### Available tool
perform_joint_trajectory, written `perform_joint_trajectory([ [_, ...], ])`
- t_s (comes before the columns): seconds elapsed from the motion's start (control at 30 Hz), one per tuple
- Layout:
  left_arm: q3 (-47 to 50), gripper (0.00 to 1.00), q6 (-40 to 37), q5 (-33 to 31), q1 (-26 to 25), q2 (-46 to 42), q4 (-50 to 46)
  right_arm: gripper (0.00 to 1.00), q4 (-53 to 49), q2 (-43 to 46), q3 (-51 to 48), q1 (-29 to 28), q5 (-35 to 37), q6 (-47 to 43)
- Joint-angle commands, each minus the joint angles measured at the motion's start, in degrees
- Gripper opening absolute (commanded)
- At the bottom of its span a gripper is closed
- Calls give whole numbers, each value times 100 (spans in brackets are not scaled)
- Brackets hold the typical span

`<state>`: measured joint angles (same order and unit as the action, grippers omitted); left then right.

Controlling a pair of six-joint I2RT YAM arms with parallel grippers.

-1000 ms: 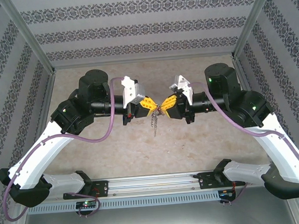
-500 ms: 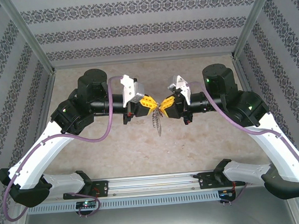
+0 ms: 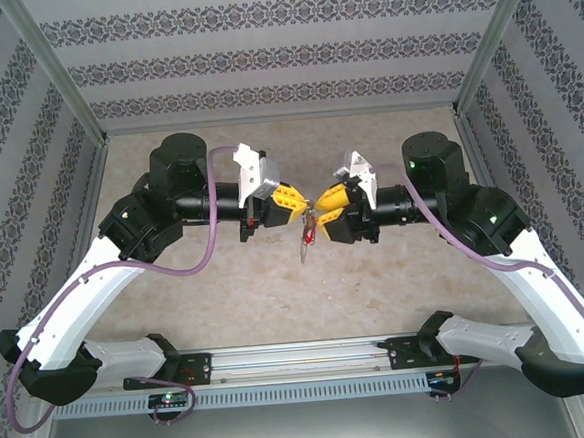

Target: Put the keys on the keyring

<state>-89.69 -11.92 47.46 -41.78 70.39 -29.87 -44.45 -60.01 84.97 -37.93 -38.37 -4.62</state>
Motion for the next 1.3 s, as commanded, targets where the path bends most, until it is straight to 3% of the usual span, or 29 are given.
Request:
perform_joint_trajectory([
  [0.0, -5, 0, 81, 217, 81, -53, 408, 39, 472, 189, -151, 133, 16, 321],
  [0.47, -66, 0, 112, 354, 151, -37, 385, 37, 1567, 337, -505, 235, -502, 883],
  [0.73, -94, 0, 125, 358, 160, -10, 403, 35, 1676, 285, -648, 82, -822, 962],
  [0.87, -104, 0, 142, 375, 170, 10, 455, 32, 1295, 215, -650, -29, -693, 687],
  [1.27, -22, 0, 287, 426, 179, -32, 617, 21, 1526, 227, -859, -29, -470, 607],
])
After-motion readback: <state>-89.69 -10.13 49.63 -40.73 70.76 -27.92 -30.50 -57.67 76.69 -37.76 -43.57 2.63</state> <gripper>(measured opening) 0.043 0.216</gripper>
